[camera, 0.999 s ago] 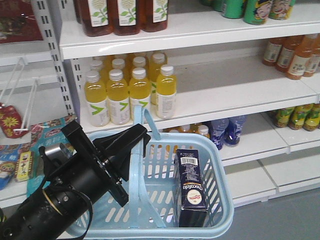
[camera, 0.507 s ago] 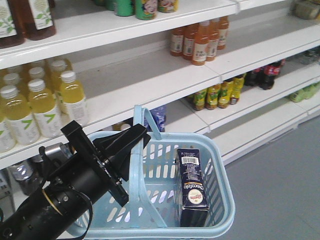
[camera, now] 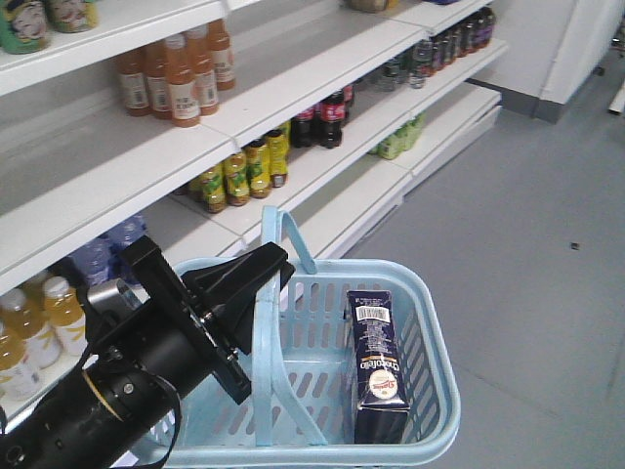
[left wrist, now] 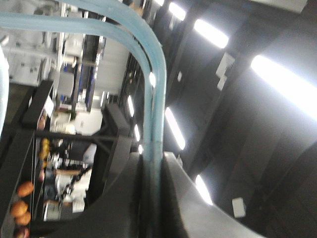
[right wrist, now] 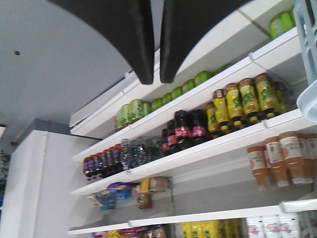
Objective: Left arm holds basket, right arm returns cookies
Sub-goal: 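Drive the base down the aisle holding the basket with the left gripper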
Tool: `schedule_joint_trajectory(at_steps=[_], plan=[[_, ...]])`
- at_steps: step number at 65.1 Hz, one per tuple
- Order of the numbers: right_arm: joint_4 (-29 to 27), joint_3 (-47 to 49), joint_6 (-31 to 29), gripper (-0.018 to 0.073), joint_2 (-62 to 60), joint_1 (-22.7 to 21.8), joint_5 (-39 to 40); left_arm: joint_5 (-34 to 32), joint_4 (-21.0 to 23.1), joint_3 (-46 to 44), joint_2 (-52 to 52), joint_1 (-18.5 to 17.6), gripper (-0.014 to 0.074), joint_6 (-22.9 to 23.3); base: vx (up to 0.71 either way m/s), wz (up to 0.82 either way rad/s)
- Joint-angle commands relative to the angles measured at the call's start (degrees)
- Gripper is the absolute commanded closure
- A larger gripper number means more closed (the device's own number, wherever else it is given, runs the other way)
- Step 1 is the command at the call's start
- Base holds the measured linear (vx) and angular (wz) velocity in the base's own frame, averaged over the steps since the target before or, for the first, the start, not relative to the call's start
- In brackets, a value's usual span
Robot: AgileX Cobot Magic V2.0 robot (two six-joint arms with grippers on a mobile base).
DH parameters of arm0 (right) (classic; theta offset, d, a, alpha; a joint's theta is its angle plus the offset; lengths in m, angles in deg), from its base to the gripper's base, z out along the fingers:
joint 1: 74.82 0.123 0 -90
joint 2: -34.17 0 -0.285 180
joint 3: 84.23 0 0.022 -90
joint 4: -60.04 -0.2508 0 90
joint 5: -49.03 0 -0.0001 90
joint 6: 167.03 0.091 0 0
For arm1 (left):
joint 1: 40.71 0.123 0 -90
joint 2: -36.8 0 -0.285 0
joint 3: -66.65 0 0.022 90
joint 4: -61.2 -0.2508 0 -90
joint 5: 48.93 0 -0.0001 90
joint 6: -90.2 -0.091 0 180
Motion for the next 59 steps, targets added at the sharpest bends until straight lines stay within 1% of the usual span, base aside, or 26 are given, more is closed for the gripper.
schedule_joint_trajectory(at_steps=[1,31,59], plan=[[0.26,-1.04,-0.53,0.0565,-0.72,-0.24,4.12,-15.99,0.07,-1.62,-2.28,-0.18,0.0599,0.29,-0.03,-0.68],[0.26,-1.04,-0.53,0.0565,-0.72,-0.24,4.12,-15.99,0.07,-1.62,-2.28,-0.18,0.0599,0.29,-0.02,-0.62],[0.26,-1.04,-0.53,0.0565,-0.72,-0.24,4.12,-15.99,0.07,-1.62,-2.28,-0.18,0.0599,0.29,0.01,-0.48]])
